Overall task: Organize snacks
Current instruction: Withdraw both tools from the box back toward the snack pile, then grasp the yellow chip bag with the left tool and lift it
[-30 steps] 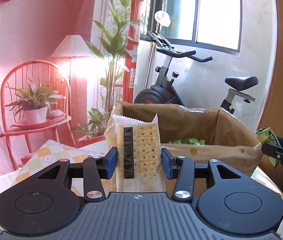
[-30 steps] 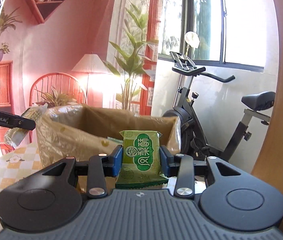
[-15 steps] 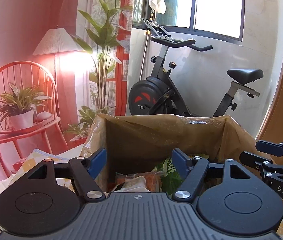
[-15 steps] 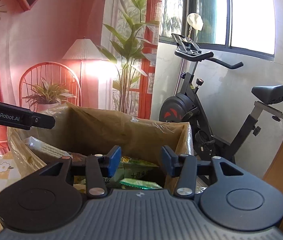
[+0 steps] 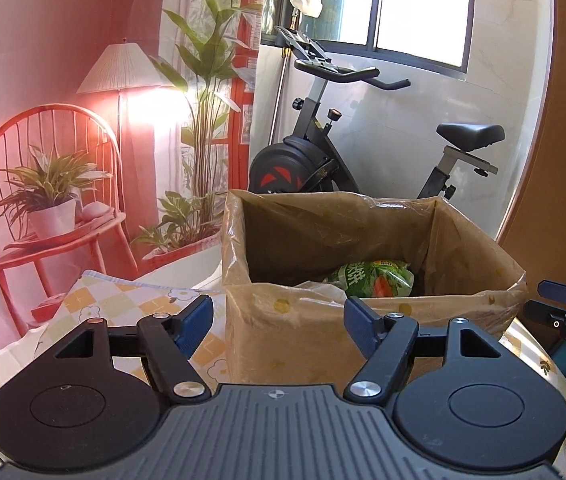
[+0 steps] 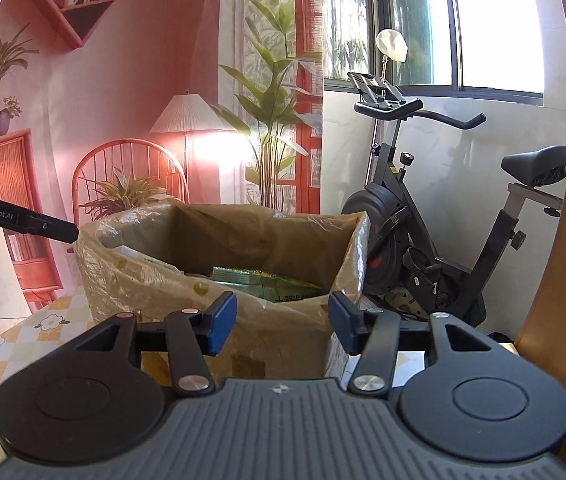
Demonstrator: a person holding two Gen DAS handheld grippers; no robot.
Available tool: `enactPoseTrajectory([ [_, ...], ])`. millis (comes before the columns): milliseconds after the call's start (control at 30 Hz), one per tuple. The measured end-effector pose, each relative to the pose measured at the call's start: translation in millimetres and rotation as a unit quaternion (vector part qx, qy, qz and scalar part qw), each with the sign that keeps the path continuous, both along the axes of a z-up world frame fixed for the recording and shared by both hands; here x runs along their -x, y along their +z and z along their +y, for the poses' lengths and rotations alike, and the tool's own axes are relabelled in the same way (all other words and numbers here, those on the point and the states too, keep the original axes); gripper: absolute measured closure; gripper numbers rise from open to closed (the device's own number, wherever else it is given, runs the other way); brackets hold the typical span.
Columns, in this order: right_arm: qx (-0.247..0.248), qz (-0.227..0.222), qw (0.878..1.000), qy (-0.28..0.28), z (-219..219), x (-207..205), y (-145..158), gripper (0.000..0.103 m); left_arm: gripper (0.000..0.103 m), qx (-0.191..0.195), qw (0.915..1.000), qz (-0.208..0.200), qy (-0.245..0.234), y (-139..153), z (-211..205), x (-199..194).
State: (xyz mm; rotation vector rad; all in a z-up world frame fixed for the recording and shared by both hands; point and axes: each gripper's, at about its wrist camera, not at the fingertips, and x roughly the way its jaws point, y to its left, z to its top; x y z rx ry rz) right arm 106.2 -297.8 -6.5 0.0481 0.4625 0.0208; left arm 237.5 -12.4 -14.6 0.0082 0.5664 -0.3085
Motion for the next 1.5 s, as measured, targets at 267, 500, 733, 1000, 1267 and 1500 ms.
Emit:
enactPoseTrajectory([
  [267, -0.014, 0.075, 0.997, -0.017, 9.0, 10.7, -74.7, 0.049, 0.029, -0.003, 0.9991, 0.033, -0.026, -48.3, -11.4, 20.4],
  [500, -0.015, 0.139, 0.99, -0.029, 24.6, 4.9, -132.7, 0.049, 0.028, 0.038, 0.993, 0.104, -0.041, -95.2, -32.5, 10.6],
  [733, -0.019, 0.166, 0.986, -0.008, 33.8, 8.1, -143.8, 0.05, 0.025, 0.063, 0.9857, 0.14, -0.068, -130.7, -58.3, 6.1],
  [1000, -0.015, 0.176, 0.984, -0.001, 40.8, 9.8, -148.5, 0.053, 0.016, 0.112, 0.9743, 0.189, -0.052, -157.2, -51.0, 0.4],
  [1267, -0.013, 0.179, 0.984, 0.008, 45.9, 6.3, -150.2, 0.053, 0.016, 0.15, 0.96, 0.224, -0.074, -170.9, -61.4, 0.9],
  [1500, -0.015, 0.182, 0.983, 0.014, 50.6, 5.8, -153.5, 0.056, 0.016, 0.141, 0.9619, 0.221, -0.078, -177.5, -75.6, 3.0],
])
